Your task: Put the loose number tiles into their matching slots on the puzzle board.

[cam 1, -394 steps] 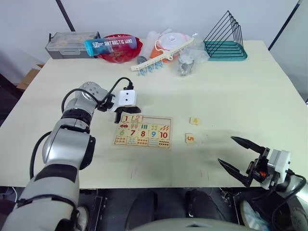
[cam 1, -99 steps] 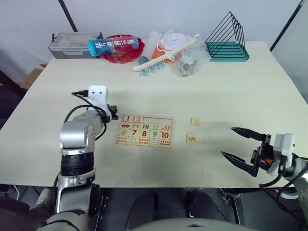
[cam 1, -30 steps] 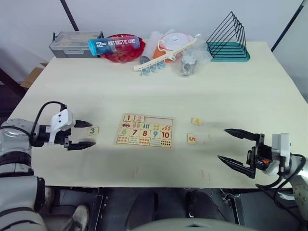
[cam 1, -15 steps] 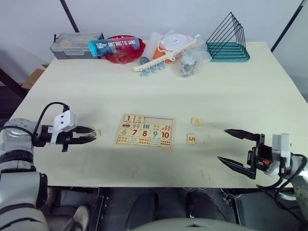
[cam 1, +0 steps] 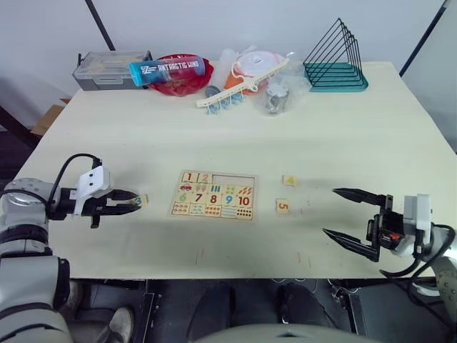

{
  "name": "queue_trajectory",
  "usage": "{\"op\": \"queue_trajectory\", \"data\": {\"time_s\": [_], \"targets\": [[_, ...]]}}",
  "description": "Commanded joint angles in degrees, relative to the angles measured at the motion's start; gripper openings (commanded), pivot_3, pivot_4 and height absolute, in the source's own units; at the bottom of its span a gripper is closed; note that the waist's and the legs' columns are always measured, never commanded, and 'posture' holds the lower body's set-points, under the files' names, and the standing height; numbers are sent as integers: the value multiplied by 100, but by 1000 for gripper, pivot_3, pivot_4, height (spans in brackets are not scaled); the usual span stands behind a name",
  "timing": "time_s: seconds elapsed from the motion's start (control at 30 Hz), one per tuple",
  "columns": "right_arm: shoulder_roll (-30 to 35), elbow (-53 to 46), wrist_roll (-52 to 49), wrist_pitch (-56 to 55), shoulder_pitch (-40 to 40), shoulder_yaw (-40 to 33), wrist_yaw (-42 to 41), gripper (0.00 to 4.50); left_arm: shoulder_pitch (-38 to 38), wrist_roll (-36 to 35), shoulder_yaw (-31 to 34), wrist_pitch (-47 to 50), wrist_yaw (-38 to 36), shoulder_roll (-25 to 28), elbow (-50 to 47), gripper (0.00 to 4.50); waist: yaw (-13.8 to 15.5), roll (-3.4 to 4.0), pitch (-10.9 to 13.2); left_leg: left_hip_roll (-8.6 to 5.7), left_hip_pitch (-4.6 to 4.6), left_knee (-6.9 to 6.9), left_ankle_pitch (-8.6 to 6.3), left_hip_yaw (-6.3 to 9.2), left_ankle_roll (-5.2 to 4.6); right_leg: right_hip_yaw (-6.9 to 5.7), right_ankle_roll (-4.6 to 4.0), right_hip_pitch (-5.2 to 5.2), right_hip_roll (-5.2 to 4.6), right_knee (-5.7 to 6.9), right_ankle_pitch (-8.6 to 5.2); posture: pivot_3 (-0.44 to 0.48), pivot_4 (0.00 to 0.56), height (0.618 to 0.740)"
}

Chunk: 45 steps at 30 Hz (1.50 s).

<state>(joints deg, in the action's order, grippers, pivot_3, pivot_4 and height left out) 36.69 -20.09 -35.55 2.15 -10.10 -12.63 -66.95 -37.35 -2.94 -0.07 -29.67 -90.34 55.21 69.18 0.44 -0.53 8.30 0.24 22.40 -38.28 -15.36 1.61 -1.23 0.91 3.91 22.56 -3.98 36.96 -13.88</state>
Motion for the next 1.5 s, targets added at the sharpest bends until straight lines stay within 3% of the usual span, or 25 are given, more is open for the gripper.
{"op": "queue_trajectory", "data": {"time_s": [0.03,0.4,0.57,0.97,1.33,1.5], "targets": [[-24,-116,-23,-110,36,-29,22,4500,163,299,-170,-26,-155,54,154,952,0,1,0,0,0,0,0,0,0,0,0,0,0,0,0,0,150,740],[-86,-62,11,-168,86,-1,41,4500,-435,47,-177,27,-215,-69,-88,952,41,-5,2,-1,7,-2,0,5,0,-4,0,0,0,-1,0,0,150,740],[-154,-42,32,-218,96,-5,78,4500,-832,-366,-608,333,-216,-107,-458,952,36,-37,17,-3,21,-8,0,19,0,-18,1,2,-1,-4,0,0,150,740],[-362,-92,199,-469,-65,-34,301,4500,-1968,-1677,-2479,1899,-216,-43,-2203,952,15,-50,26,-3,25,-8,0,20,0,-15,1,7,1,-4,0,0,150,740],[-398,-150,288,-613,-135,-12,534,4500,-2601,-1200,-2627,2416,-216,-773,-2693,952,9,-53,31,-4,26,-8,1,20,0,-14,0,8,3,-5,0,0,150,740],[-390,-101,302,-630,-42,3,548,4500,-2761,-603,-2595,2560,-209,-1092,-3023,952,18,-55,33,-4,28,-9,1,19,0,-13,1,8,3,-7,0,0,150,740]]}}
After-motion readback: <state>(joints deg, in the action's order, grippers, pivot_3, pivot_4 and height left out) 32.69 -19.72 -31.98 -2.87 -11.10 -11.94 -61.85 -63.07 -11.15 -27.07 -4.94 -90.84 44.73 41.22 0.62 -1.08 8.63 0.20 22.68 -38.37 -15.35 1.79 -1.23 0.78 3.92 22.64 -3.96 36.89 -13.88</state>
